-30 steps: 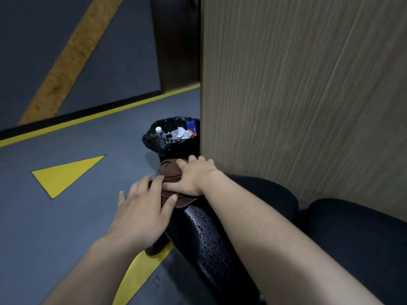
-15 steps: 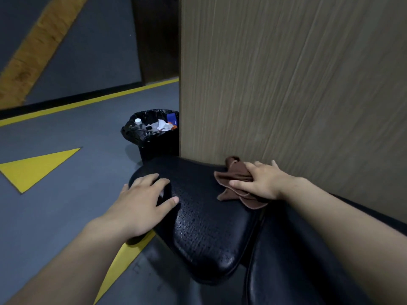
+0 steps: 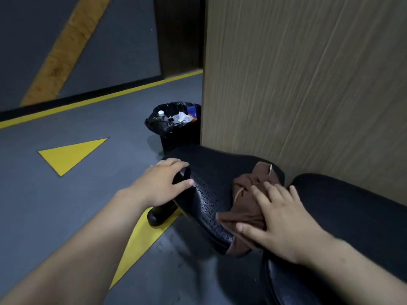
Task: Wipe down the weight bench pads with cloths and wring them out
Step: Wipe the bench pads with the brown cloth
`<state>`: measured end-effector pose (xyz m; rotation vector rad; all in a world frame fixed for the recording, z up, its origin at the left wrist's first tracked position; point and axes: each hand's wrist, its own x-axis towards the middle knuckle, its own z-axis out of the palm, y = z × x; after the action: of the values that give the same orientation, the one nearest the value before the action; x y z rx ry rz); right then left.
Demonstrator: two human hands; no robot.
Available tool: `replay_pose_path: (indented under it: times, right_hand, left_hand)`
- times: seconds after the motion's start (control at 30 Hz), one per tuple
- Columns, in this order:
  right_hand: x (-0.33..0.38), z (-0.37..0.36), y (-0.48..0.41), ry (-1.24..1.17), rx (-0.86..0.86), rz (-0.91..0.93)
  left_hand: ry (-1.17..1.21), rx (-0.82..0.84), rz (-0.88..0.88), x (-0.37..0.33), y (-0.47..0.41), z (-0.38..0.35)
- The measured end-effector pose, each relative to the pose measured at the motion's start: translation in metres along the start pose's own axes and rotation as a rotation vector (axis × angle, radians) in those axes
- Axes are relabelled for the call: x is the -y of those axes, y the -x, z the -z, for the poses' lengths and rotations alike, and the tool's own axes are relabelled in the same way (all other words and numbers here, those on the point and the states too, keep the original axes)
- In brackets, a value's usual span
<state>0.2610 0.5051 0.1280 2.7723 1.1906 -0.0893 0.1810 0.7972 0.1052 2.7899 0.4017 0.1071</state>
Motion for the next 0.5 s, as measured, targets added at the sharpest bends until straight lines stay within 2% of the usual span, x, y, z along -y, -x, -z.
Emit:
replay_pose_path:
  times: [0.17, 0.3, 0.5]
  right_hand:
    - [0.044, -0.026, 0.005, -0.018, -0.221, 0.015]
    - [0.08, -0.026, -0.011, -0.06, -0.184, -0.049]
    - [0.138, -0.01, -0.057, 0.032, -0.112, -0.087]
  left_hand:
    - [-0.096, -0.069, 0.012, 0.022, 0.019, 0.012]
    - [-0.132, -0.073, 0.049, 0.033, 0.039, 0.016]
    - [-0.161, -0.081, 0.12, 0.054, 0.061, 0.011]
